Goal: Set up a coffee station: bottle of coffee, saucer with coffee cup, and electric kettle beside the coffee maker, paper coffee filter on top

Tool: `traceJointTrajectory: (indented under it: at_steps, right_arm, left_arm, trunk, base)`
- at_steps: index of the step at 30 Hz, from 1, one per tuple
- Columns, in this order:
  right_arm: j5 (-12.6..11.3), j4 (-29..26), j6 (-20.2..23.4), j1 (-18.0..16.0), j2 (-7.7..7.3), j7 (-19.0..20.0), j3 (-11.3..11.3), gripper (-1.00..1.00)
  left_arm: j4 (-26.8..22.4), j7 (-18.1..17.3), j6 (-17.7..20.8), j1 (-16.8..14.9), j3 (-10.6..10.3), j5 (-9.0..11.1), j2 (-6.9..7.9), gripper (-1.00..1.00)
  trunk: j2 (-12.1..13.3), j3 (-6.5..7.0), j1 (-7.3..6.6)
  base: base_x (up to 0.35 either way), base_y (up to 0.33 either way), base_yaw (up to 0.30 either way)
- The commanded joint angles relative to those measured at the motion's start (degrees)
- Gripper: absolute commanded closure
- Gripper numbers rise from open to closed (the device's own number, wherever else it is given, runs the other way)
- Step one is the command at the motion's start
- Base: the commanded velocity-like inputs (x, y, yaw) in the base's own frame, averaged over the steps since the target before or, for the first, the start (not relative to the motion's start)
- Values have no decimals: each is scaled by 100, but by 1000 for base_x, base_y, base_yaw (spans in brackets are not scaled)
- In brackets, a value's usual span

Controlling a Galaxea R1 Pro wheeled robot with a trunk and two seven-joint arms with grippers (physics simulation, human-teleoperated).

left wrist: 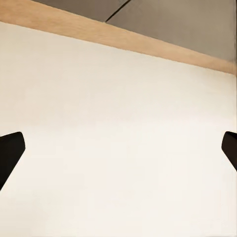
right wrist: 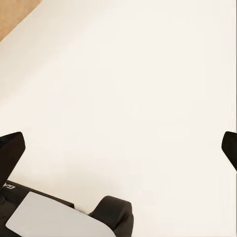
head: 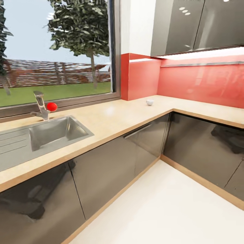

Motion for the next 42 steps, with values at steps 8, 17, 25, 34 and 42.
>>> traceJointTrajectory:
  at_steps: [8,17,25,34,42]
  right_arm:
    - [-39,9,-40,-7,-2,-2,48,-100]
    - [-37,10,-51,-7,-2,-22,48,-100]
    - [-30,10,-52,-7,4,-28,48,-100]
    - [-30,10,-52,-7,6,-29,48,-100]
    - [-30,10,-52,-7,7,-29,48,-100]
  left_arm:
    - [6,-31,-3,-2,25,-4,-1,-100]
    - [7,-30,-3,-2,25,-4,-1,-100]
    - [5,-24,-3,-2,18,-4,-3,-100]
    - [3,-24,-3,-2,18,-6,-8,-100]
    - [3,-24,-3,-2,18,-8,-9,-100]
  trunk:
    - [-2,-6,2]
    - [-2,-6,2]
    - [-2,-6,2]
    - [-2,-6,2]
    - [-2,-6,2]
  base:
    - [225,-267,-230]
    - [225,-267,-34]
    - [225,-267,-1]
    - [214,-267,0]
    - [185,-267,0]
